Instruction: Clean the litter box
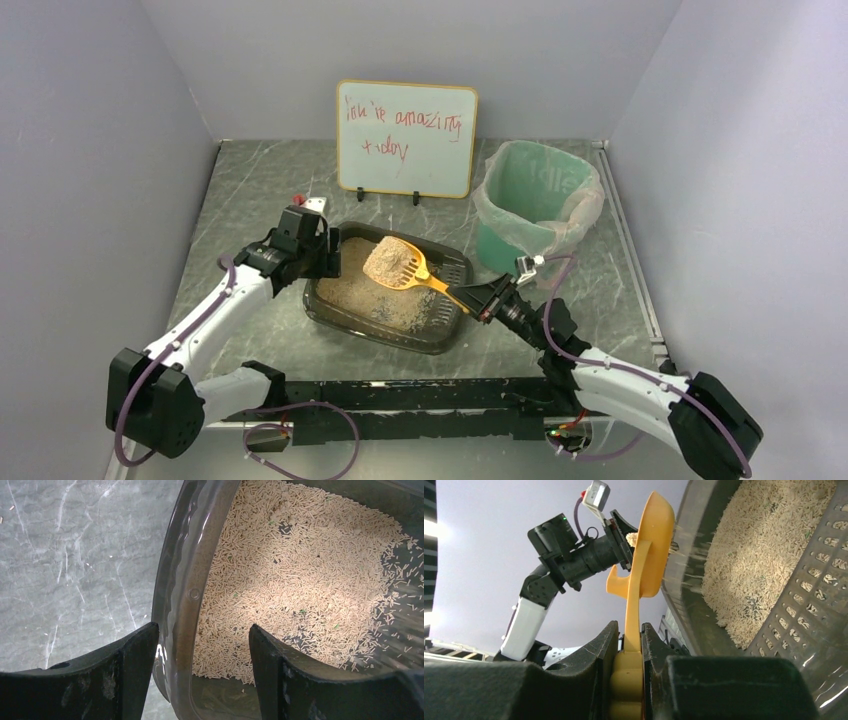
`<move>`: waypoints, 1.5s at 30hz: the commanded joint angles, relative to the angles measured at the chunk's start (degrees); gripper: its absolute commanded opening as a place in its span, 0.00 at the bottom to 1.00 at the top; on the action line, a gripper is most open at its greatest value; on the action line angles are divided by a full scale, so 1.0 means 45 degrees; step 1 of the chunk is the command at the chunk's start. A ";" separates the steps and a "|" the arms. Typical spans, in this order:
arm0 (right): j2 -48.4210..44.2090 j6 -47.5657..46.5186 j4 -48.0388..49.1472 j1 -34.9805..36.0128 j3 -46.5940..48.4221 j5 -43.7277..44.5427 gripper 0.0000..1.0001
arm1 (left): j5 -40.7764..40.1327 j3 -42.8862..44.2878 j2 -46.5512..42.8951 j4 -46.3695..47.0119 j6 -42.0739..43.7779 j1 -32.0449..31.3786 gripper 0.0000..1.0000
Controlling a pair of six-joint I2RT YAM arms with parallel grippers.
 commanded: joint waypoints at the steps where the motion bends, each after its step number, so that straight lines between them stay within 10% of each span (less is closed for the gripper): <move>1: -0.0233 -0.0105 0.0537 0.0053 -0.0083 -0.0085 0.00 | 0.0190 0.0054 -0.0405 0.0195 -0.0069 -0.0058 0.72; 45: -0.0337 -0.0725 -0.1123 -0.0107 0.1397 -0.1291 0.00 | 0.0289 0.0034 -0.0489 0.0231 -0.0050 -0.0097 0.72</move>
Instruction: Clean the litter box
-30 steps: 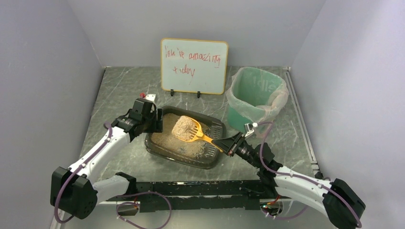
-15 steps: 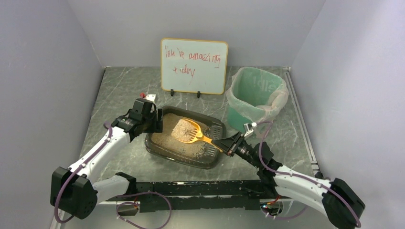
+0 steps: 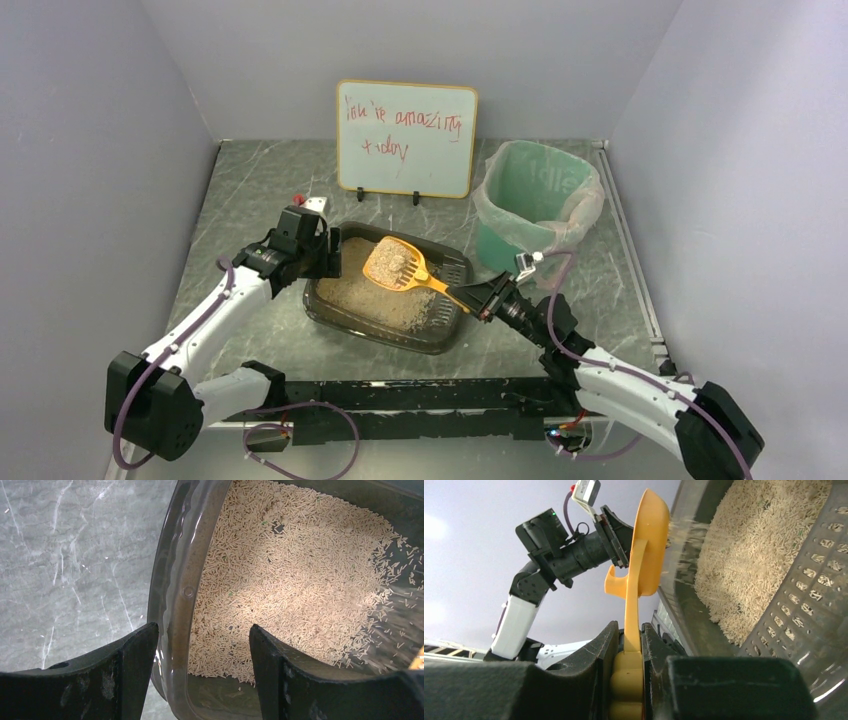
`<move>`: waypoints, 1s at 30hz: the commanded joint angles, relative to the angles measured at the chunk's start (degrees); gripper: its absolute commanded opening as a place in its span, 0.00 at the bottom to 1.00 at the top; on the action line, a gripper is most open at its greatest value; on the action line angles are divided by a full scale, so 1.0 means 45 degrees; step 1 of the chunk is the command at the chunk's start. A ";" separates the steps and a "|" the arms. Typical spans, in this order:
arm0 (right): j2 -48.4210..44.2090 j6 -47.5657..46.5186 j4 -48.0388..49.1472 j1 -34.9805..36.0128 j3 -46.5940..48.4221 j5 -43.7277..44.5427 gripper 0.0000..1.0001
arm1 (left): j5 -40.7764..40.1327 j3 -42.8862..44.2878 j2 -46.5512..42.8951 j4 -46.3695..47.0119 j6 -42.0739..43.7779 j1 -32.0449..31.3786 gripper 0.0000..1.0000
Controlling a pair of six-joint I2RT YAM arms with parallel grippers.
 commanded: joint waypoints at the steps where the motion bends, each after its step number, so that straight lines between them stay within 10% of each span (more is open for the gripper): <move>1: 0.0293 -0.0221 0.0901 0.0099 0.0797 -0.0706 0.00 | 0.0120 0.0052 -0.0220 0.0195 -0.0054 -0.0058 0.72; 30: 0.0296 -0.0112 0.0524 -0.0400 0.1196 -0.1339 0.00 | 0.0104 0.0041 -0.0291 0.0223 -0.0064 -0.0078 0.72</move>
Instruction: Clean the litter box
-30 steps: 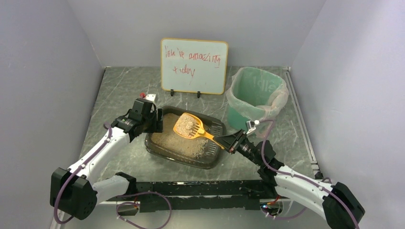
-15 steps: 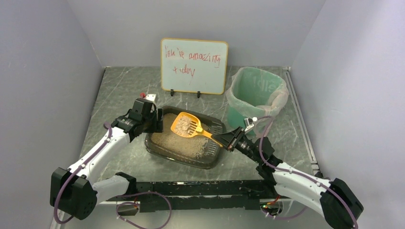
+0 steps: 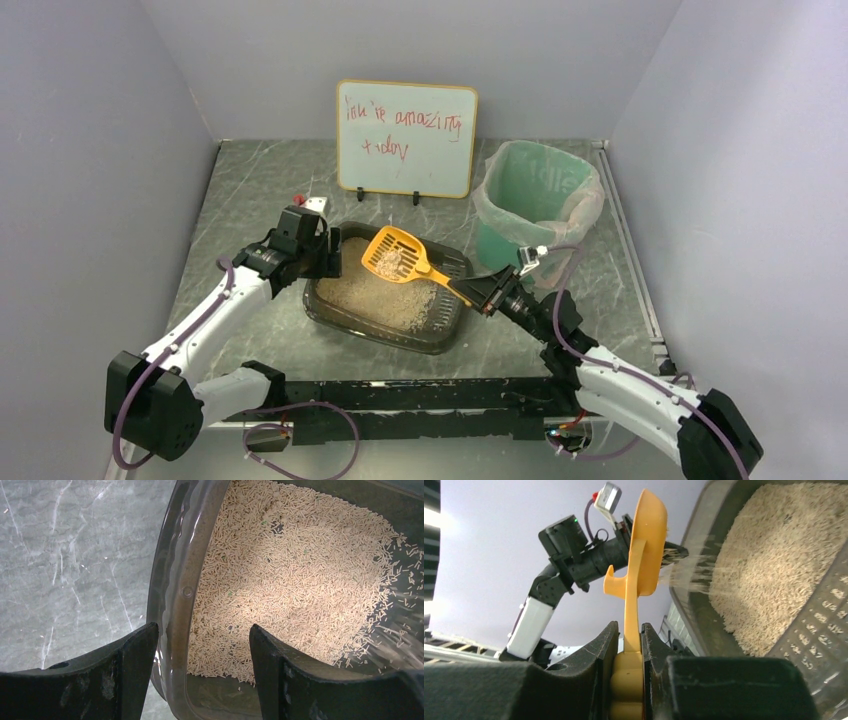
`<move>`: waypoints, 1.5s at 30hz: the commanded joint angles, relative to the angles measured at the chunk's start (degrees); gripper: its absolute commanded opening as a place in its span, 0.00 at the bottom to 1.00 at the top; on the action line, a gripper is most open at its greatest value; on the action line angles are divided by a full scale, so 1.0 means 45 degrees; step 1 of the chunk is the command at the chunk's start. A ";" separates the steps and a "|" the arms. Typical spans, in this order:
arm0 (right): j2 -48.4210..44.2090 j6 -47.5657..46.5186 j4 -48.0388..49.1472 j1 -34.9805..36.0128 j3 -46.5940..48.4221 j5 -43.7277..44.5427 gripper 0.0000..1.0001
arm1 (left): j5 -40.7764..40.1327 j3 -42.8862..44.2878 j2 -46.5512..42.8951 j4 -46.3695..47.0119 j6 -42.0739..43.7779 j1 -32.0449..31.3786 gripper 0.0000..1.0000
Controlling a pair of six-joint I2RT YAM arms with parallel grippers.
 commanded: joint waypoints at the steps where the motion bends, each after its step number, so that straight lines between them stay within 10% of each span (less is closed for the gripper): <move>1: 0.0478 0.0087 0.1057 -0.0080 0.0467 -0.0924 0.00 | 0.0091 0.0035 -0.0290 0.0221 -0.0056 -0.0054 0.72; 28: -0.0371 0.0678 0.0687 -0.0081 0.0022 0.0394 0.00 | 0.0149 0.0073 -0.0183 0.0169 -0.0054 -0.0054 0.72; 45: -0.1898 -0.1305 -0.3770 -0.0085 0.2546 0.0323 0.00 | 0.0226 0.0065 -0.0242 0.0183 -0.0035 -0.0054 0.72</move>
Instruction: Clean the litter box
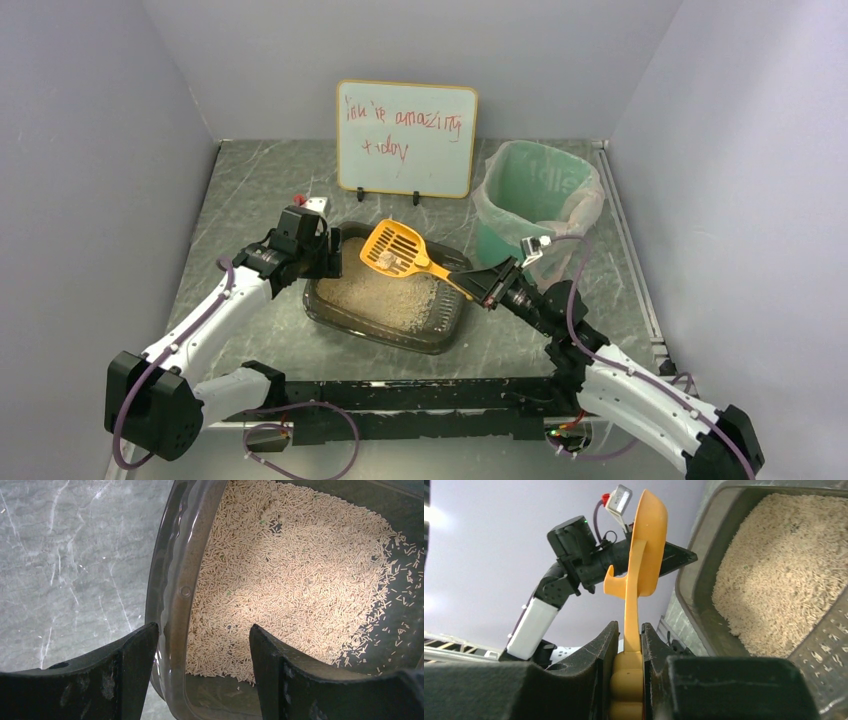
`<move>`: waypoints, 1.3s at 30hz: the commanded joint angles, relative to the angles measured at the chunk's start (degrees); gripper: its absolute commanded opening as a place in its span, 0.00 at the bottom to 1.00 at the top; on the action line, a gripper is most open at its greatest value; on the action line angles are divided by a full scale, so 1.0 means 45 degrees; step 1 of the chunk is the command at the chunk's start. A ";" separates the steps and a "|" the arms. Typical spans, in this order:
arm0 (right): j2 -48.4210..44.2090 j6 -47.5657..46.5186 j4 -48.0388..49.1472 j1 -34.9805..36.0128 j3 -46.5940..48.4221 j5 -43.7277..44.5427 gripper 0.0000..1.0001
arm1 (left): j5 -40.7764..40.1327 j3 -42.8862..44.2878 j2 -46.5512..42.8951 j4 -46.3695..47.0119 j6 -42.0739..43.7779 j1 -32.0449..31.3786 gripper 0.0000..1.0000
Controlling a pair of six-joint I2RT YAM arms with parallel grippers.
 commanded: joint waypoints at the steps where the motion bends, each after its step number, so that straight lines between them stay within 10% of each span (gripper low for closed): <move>1: -0.1156 -0.0939 -0.1515 -0.0157 0.1092 0.0436 0.00 | 0.0147 0.0038 -0.0316 0.0209 -0.0030 -0.0054 0.72; 19: -0.3060 -0.4483 -1.0763 -0.0220 0.8604 0.6348 0.00 | 0.0174 -0.0020 -0.0489 0.0222 -0.0043 -0.0092 0.72; 39: 0.0251 -0.9959 -1.7623 -0.0191 1.3917 1.2035 0.00 | 0.0241 0.0000 -0.0397 0.0232 -0.0035 -0.0132 0.72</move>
